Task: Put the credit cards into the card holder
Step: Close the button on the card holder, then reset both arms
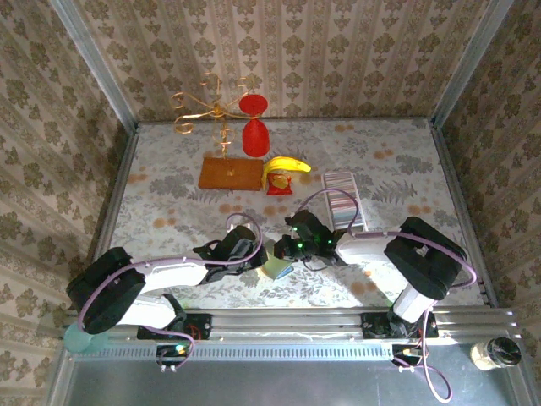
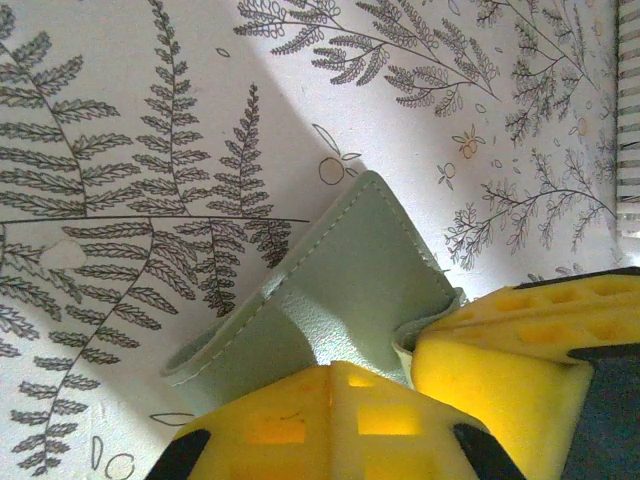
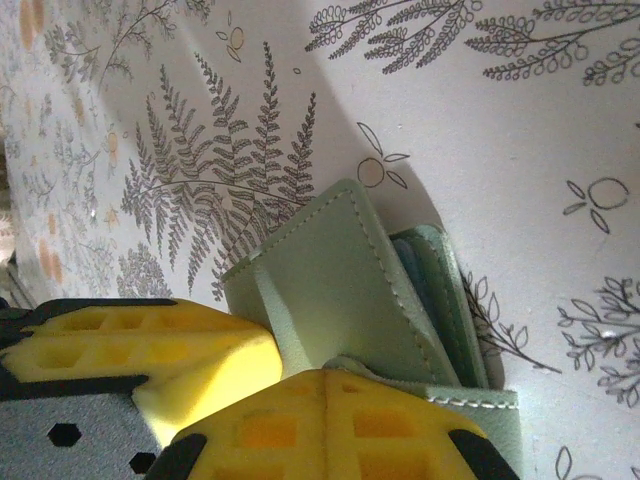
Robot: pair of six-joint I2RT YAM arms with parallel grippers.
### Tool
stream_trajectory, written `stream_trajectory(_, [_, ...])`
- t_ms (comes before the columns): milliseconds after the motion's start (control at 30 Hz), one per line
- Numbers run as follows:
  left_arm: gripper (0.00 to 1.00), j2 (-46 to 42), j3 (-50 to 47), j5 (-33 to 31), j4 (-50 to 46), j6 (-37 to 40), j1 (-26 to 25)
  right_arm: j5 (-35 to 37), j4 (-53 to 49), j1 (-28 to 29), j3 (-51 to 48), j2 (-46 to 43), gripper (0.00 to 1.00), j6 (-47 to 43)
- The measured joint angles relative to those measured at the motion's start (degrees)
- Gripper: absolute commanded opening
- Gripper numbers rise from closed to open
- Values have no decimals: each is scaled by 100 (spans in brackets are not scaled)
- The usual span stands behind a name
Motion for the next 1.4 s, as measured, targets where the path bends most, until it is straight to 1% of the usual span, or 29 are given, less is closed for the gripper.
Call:
stream_trajectory(67, [4, -4, 57, 2, -94, 39, 0, 295, -214, 131, 90, -138, 0, 42])
stream_trajectory(167, [10, -76, 160, 9, -376, 138, -4, 809, -903, 358, 426, -188, 0, 122])
stream_trajectory(267, [16, -352, 258, 0, -767, 249, 11, 1305, -1491, 560, 708, -192, 0, 227])
stream_trajectory(433, [18, -1185, 376, -289, -1394, 343, 179, 2039, -1814, 901, 726, -304, 0, 671])
stream_trajectory(467, [21, -1344, 378, -372, -1526, 363, 219, 2175, -1829, 990, 693, -334, 5, 769])
stream_trajectory(533, [29, -1635, 382, -533, -1827, 417, 280, 2378, -1832, 1156, 638, -378, 7, 951])
stream_trajectory(600, [38, -1926, 389, -675, -2144, 514, 339, 2509, -1836, 1270, 625, -404, 14, 1093])
stream_trajectory(633, [39, -2059, 389, -732, -2273, 549, 369, 2531, -1838, 1292, 625, -417, 20, 1134])
stream_trajectory(667, [43, -2223, 398, -804, -2433, 610, 422, 2559, -1851, 1309, 625, -455, 30, 1163])
stream_trajectory(700, [52, -2374, 400, -859, -2538, 697, 479, 2592, -1915, 1318, 638, -507, 46, 1139])
stream_trajectory(800, [76, -2791, 463, -1025, -2863, 994, 706, 2785, -2380, 1320, 885, -706, 74, 940])
stream_trajectory(867, [84, -2975, 625, -1204, -3128, 1207, 861, 2979, -2715, 1307, 1211, -863, 87, 686])
stream_trajectory(900, [94, -3042, 748, -1318, -3250, 1333, 933, 3067, -2848, 1287, 1390, -992, 90, 531])
stream_trajectory(933, [100, -3086, 857, -1419, -3338, 1432, 997, 3126, -2929, 1252, 1513, -1126, 90, 374])
stream_trajectory(1033, [100, -3204, 1163, -1698, -3458, 1790, 1263, 3274, -3051, 940, 1720, -1808, 90, -256])
stream_trajectory(1133, [100, -3213, 1377, -1967, -3488, 2098, 1655, 3355, -2949, 348, 1622, -2675, 91, -1091])
stream_trajectory(1233, [100, -3226, 1368, -2291, -3383, 2509, 1971, 3501, -2413, -295, 1023, -3659, 94, -2114])
stream_trajectory(1267, [100, -3237, 1322, -2446, -3263, 2645, 2048, 3552, -2194, -498, 739, -3974, 99, -2498])
stream_trajectory(1333, [100, -3252, 1163, -2691, -2962, 2914, 2205, 3613, -1742, -892, 144, -4524, 100, -3254])
stream_trajectory(1400, [100, -3230, 920, -2977, -2577, 3246, 2435, 3595, -1274, -1408, -461, -4918, 100, -3943])
